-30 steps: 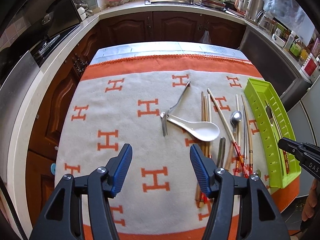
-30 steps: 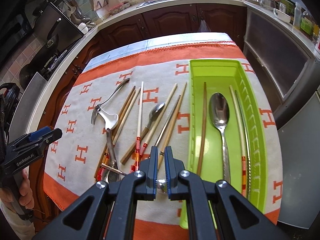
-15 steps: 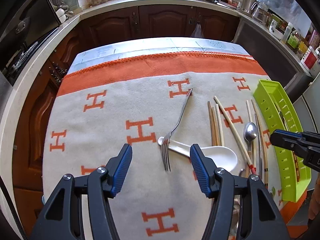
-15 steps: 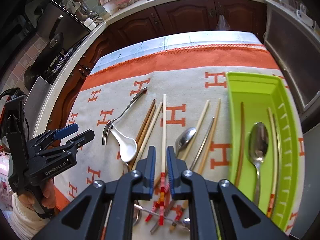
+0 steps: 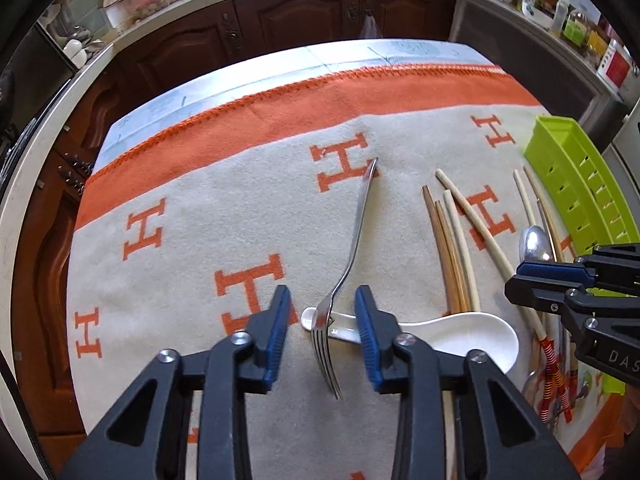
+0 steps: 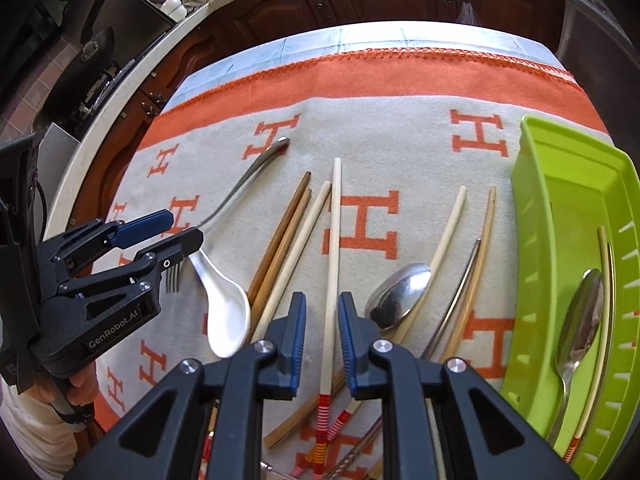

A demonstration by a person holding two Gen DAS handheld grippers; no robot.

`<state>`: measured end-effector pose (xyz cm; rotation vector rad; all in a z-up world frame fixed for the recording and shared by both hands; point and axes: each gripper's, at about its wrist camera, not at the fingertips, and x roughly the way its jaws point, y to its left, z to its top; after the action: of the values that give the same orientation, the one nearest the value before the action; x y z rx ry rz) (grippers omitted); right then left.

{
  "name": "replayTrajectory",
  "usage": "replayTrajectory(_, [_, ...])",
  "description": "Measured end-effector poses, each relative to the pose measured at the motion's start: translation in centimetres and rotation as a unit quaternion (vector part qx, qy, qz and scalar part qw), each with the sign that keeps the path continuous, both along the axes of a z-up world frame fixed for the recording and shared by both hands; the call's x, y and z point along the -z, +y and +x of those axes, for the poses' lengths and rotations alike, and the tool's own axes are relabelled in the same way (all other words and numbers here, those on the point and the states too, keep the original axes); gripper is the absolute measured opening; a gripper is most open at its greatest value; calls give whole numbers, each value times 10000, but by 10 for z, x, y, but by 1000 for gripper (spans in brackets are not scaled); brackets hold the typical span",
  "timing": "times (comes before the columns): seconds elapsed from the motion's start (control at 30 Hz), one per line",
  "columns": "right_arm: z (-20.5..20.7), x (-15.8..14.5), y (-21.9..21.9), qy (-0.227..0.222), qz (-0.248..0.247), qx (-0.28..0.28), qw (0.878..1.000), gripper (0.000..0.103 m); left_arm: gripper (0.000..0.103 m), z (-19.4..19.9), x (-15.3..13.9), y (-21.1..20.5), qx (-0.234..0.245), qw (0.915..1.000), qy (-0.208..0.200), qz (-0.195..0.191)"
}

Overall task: Organize utensils
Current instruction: 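Grasp a silver fork with the left tool while the right tool grasps a red-tipped chopstick, then carry the fork and chopstick into the green tray and lower them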

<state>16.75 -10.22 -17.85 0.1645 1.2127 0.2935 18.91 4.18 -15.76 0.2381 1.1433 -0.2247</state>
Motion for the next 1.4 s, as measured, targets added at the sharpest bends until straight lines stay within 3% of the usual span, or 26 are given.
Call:
replayTrajectory(0.03, [1,2,1,4,-60,-19,10000,16,14,1,2,0,0,10000,36,7])
replayTrajectory(0.2, [-1,5,7,-129,-215,-109,9996,16,9,5,8,4,-85,9999,48,-33])
replayTrajectory(0.3, [-2,5,9,-228,-427,-114,9988,6,3,5,7,4,-99,9999,37,-101])
replayTrajectory(0.5, [-4,5,-1,-190,-130,-18,9997,5,3,0,-6,9,-389,9990,-130,-183])
replayTrajectory(0.73, [-20,-14,-19,-284,409,198,9986,5,3,-24,-46,7,-479,9971,-398,-439])
replayTrajectory(1.07, [-61,-53,-46,-629,807,392,9940,5,3,-69,-93,-35,-167,9959,-646,-603])
replayTrajectory(1.4, [-99,-76,-94,-896,895,731,9893,5,3,-106,-106,-106,342,9948,-536,-799])
